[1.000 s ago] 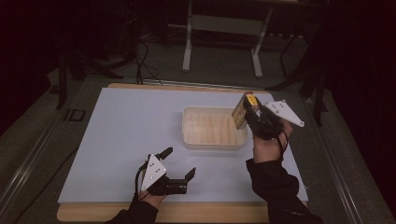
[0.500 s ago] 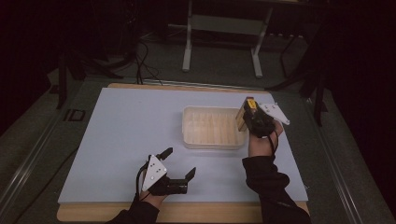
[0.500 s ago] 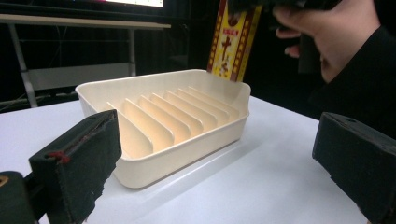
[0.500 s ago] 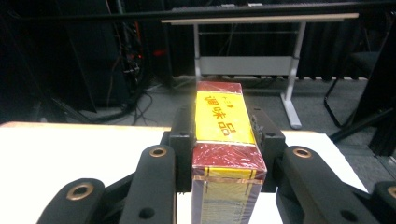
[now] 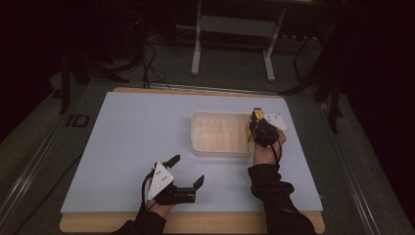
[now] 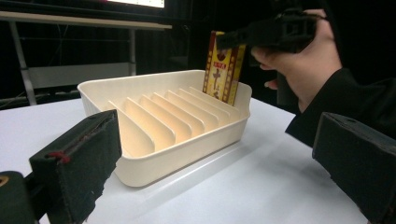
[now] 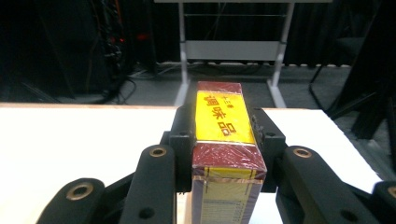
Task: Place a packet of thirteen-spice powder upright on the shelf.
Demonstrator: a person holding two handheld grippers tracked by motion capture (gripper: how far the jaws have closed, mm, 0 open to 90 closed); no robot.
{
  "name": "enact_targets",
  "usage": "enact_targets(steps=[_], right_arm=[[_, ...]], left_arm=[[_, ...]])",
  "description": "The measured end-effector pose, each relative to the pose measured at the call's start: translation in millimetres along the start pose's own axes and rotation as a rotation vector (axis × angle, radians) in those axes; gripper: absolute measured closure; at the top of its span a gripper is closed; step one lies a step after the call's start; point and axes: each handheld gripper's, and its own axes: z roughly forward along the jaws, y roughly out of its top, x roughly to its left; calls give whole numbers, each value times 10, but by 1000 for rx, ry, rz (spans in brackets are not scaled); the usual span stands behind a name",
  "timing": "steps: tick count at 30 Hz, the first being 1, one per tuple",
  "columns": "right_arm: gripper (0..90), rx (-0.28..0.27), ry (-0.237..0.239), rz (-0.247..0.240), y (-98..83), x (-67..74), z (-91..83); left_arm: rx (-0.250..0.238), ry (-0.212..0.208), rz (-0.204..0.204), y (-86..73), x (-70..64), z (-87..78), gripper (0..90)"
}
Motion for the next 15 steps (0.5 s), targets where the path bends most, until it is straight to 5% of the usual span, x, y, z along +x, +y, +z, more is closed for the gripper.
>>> enact_targets(steps=[9, 15], right_arm=[[676, 49, -16, 30, -196, 4, 195], [669, 53, -17, -3, -306, 42, 203]], left_arm=[[-7, 2, -4, -1, 20, -6, 24], [-5, 3, -4, -5, 22, -5, 24]])
